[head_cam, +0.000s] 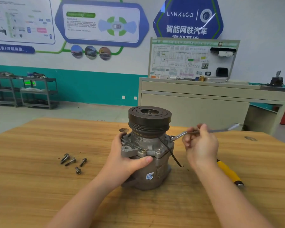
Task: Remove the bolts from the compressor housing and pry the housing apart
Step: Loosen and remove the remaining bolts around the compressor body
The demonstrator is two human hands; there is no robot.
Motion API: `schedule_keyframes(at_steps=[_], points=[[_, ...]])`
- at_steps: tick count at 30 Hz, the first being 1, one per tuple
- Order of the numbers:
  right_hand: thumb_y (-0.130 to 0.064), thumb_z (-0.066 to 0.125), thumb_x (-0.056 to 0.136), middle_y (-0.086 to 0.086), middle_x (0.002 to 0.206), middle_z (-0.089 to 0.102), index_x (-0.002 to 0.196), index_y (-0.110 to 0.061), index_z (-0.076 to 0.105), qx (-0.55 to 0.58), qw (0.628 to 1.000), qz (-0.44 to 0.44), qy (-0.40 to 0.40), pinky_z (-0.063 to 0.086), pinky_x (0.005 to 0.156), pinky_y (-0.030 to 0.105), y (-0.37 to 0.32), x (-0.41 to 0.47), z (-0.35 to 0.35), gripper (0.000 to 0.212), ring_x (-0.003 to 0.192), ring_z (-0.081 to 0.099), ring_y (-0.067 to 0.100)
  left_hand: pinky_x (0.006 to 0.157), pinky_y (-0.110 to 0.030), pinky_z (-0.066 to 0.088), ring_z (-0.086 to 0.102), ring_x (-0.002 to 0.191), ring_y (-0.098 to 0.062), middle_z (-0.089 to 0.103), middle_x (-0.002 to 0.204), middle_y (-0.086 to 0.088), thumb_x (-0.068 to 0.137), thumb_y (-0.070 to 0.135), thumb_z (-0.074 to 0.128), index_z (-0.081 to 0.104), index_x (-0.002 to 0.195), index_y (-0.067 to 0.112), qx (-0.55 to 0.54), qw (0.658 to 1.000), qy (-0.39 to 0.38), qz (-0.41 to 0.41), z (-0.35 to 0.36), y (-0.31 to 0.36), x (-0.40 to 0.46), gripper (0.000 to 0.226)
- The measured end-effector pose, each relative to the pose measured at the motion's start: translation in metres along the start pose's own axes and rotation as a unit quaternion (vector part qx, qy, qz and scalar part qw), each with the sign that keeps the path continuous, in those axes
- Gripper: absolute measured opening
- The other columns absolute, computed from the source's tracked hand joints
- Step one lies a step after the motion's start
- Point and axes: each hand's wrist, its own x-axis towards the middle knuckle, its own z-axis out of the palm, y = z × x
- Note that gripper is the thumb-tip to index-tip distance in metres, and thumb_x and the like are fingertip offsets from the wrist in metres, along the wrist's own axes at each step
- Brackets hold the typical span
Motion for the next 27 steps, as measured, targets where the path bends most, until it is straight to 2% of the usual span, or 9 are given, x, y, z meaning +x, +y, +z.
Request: schedule_keyframes(at_steps=[2, 5, 7, 9, 11, 13, 16, 22, 27], points=[[-0.021, 0.036, 0.105, 0.006, 0.062, 0.057, 0.084, -0.009, 0.049, 0.121, 0.984, 0.133, -0.010, 0.036, 0.037, 0.017, -0.009, 0.012, -0.004, 0.027, 0.040, 0.049, 0.011, 0.090, -0.010, 0.039, 0.046, 0.122, 0.004, 0.045, 0.139, 0.011, 0.037, 0.070, 0.082, 0.020, 0.136, 0.039, 0.000, 1.000, 0.003, 0.001, 0.000, 0.000, 0.000, 0.121], [-0.018, 0.046, 0.102, 0.009, 0.069, 0.063, 0.088, -0.005, 0.053, 0.237, 0.958, 0.165, 0.005, 0.046, 0.043, 0.018, -0.014, 0.018, -0.016, 0.020, 0.048, 0.058, 0.011, 0.083, -0.005, 0.041, 0.048, 0.117, 0.011, 0.047, 0.135, 0.016, 0.037, 0.069, 0.082, 0.021, 0.137, 0.038, -0.001, 1.000, 0.004, 0.002, 0.001, 0.000, 0.001, 0.121], [-0.017, 0.050, 0.100, 0.009, 0.075, 0.064, 0.090, -0.007, 0.054, 0.148, 0.981, 0.120, -0.013, 0.051, 0.050, 0.021, -0.012, 0.015, -0.022, 0.015, 0.054, 0.062, 0.013, 0.079, 0.000, 0.041, 0.048, 0.110, 0.020, 0.048, 0.130, 0.020, 0.036, 0.067, 0.083, 0.021, 0.137, 0.037, -0.007, 1.000, 0.005, 0.003, 0.001, 0.000, 0.000, 0.122], [-0.017, 0.053, 0.099, 0.000, 0.070, 0.063, 0.086, -0.012, 0.059, -0.074, 0.995, 0.005, -0.060, 0.049, 0.056, 0.025, -0.006, 0.010, -0.026, 0.015, 0.059, 0.059, 0.012, 0.079, 0.000, 0.040, 0.048, 0.110, 0.020, 0.049, 0.129, 0.021, 0.038, 0.063, 0.085, 0.021, 0.141, 0.034, -0.011, 1.000, 0.007, 0.003, 0.001, 0.000, 0.000, 0.124], [-0.027, 0.062, 0.092, -0.012, 0.063, 0.060, 0.079, -0.021, 0.065, -0.308, 0.938, -0.106, -0.119, 0.043, 0.062, 0.025, -0.005, 0.003, -0.026, 0.015, 0.062, 0.054, 0.008, 0.079, 0.000, 0.041, 0.048, 0.109, 0.020, 0.049, 0.128, 0.021, 0.043, 0.056, 0.088, 0.021, 0.142, 0.032, -0.011, 1.000, 0.008, 0.005, 0.001, -0.001, 0.000, 0.121], [-0.039, 0.072, 0.078, -0.015, 0.070, 0.061, 0.075, -0.031, 0.067, -0.413, 0.878, -0.158, -0.184, 0.042, 0.067, 0.021, -0.008, -0.004, -0.024, 0.010, 0.069, 0.054, 0.000, 0.079, 0.000, 0.041, 0.049, 0.109, 0.019, 0.049, 0.127, 0.021, 0.044, 0.055, 0.089, 0.022, 0.140, 0.032, -0.015, 1.000, 0.006, 0.008, 0.002, 0.000, 0.000, 0.119], [-0.044, 0.074, 0.064, -0.010, 0.076, 0.057, 0.076, -0.038, 0.065, -0.456, 0.835, -0.204, -0.232, 0.038, 0.064, 0.007, -0.007, -0.013, -0.021, 0.016, 0.074, 0.052, -0.004, 0.076, 0.003, 0.040, 0.051, 0.103, 0.024, 0.052, 0.123, 0.021, 0.040, 0.059, 0.089, 0.025, 0.137, 0.031, -0.034, 0.999, 0.009, 0.012, 0.002, 0.000, 0.000, 0.120], [-0.030, 0.082, 0.071, -0.005, 0.070, 0.057, 0.069, -0.036, 0.065, -0.457, 0.842, -0.217, -0.188, 0.038, 0.056, 0.007, -0.004, -0.010, -0.021, 0.018, 0.069, 0.053, -0.003, 0.076, 0.003, 0.041, 0.049, 0.104, 0.026, 0.051, 0.125, 0.023, 0.039, 0.061, 0.085, 0.022, 0.133, 0.037, -0.027, 1.000, 0.009, 0.009, 0.002, -0.002, 0.001, 0.116], [-0.023, 0.076, 0.079, -0.008, 0.079, 0.066, 0.072, -0.039, 0.068, -0.438, 0.846, -0.203, -0.226, 0.044, 0.063, 0.007, -0.005, -0.009, -0.022, 0.018, 0.077, 0.059, -0.001, 0.078, 0.000, 0.043, 0.049, 0.107, 0.022, 0.050, 0.127, 0.022, 0.038, 0.062, 0.084, 0.023, 0.134, 0.038, -0.021, 1.000, 0.008, 0.009, 0.001, -0.002, 0.002, 0.116]])
